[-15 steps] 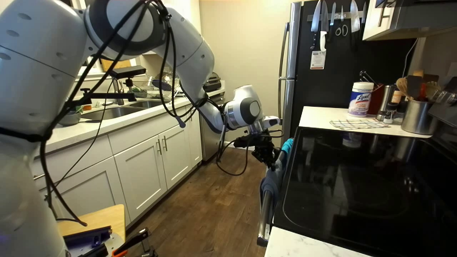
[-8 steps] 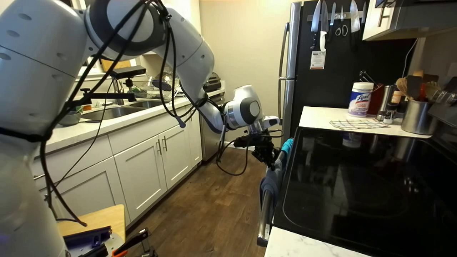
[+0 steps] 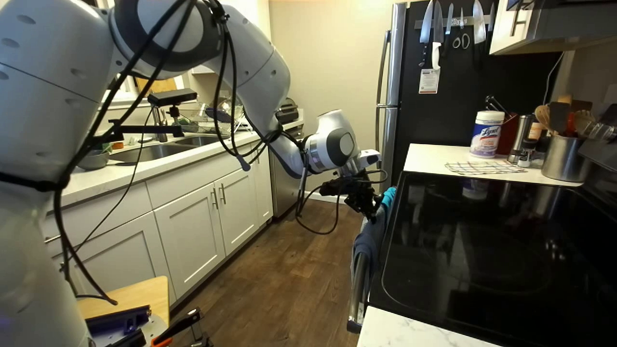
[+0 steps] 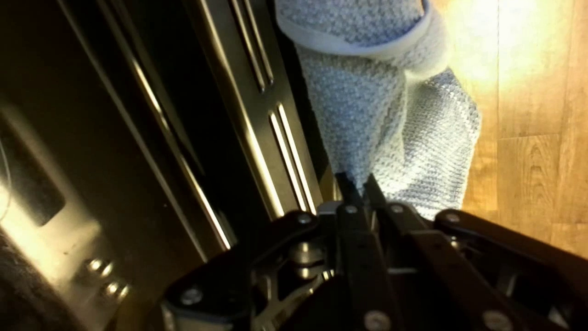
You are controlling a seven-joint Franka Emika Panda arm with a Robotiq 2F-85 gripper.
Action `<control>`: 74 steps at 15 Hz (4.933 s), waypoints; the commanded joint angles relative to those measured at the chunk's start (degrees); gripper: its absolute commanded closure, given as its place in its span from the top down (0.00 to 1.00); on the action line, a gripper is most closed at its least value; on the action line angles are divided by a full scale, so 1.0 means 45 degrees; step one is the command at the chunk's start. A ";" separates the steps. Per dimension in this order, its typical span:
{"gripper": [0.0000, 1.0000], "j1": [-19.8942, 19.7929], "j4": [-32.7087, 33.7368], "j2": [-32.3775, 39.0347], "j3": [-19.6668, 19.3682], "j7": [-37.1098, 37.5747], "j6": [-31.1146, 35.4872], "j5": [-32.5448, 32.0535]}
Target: Remove the light blue towel on the right side of the stove hanger and place it on the stove plates
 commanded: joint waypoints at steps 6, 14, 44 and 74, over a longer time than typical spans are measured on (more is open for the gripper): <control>0.01 -0.0971 -0.1712 -0.1705 0.0711 -0.0919 0.1608 0.1136; 0.01 -0.1196 -0.2695 -0.3165 0.0732 -0.1013 0.2570 0.1279; 0.01 0.0365 -0.2308 -0.6249 -0.1712 1.2100 0.0986 -1.1456; 0.01 -0.3572 -0.1376 -0.5708 -0.0017 1.5860 1.0433 -0.5980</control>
